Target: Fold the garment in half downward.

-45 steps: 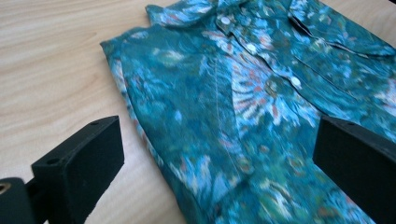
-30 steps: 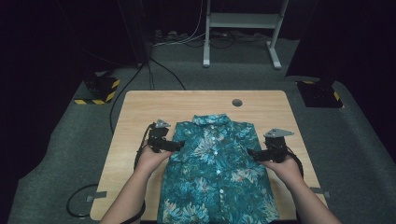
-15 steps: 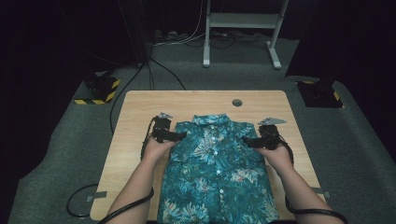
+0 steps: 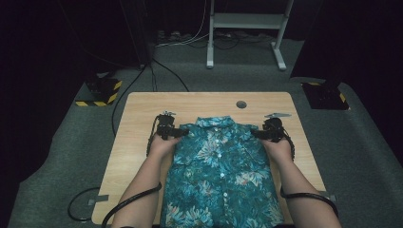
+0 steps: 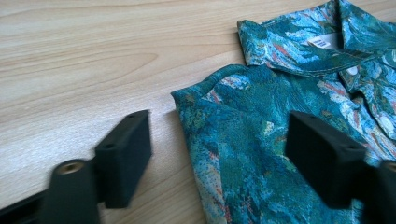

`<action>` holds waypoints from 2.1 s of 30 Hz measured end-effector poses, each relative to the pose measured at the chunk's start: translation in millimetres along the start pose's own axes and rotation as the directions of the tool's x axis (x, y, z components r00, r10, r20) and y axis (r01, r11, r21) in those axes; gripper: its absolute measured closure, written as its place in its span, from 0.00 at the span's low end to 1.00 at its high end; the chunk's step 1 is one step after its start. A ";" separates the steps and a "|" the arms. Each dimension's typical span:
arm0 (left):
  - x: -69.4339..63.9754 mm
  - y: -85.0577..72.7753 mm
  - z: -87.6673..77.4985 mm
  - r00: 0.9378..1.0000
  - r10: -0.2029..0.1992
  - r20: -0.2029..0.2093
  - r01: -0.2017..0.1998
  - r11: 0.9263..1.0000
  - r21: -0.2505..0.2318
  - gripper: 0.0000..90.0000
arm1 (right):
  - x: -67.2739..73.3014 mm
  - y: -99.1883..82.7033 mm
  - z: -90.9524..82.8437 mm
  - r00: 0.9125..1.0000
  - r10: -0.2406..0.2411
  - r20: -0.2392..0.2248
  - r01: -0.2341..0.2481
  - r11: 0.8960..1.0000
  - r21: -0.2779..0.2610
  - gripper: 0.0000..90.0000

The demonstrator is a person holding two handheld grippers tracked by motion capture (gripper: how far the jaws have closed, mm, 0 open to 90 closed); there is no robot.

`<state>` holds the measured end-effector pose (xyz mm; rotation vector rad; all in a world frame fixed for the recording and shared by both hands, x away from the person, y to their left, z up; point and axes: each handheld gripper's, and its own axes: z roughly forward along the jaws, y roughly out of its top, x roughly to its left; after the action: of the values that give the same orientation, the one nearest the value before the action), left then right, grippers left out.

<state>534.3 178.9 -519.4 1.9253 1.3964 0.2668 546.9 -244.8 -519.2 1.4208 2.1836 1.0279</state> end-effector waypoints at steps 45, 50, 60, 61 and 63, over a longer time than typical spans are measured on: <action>-30.6 19.8 -19.3 0.996 -0.042 -0.082 0.022 0.972 -0.236 0.97 | 20.8 16.3 -10.3 0.997 0.068 0.036 -0.063 0.989 -0.132 0.98; -32.2 32.3 -32.7 0.995 -0.033 -0.090 0.007 0.961 -0.275 0.97 | 21.7 27.1 -19.8 0.996 0.089 0.028 -0.082 0.980 -0.183 0.98; -39.6 39.3 -48.4 0.996 -0.025 -0.090 -0.008 0.938 -0.347 0.97 | 29.0 41.6 -37.8 0.997 0.079 0.023 -0.070 0.963 -0.259 0.98; -40.3 37.8 -49.0 0.995 -0.025 -0.092 -0.009 0.936 -0.352 0.97 | 29.2 40.3 -38.3 0.997 0.077 0.024 -0.068 0.963 -0.262 0.98; -41.3 35.0 -51.0 0.996 -0.028 -0.087 -0.005 0.932 -0.362 0.97 | 30.2 37.1 -39.2 0.997 0.081 0.014 -0.074 0.962 -0.264 0.98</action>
<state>515.9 159.3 -450.1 1.6156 1.3094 0.5719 533.0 -224.2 -462.6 1.3957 1.9019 1.2672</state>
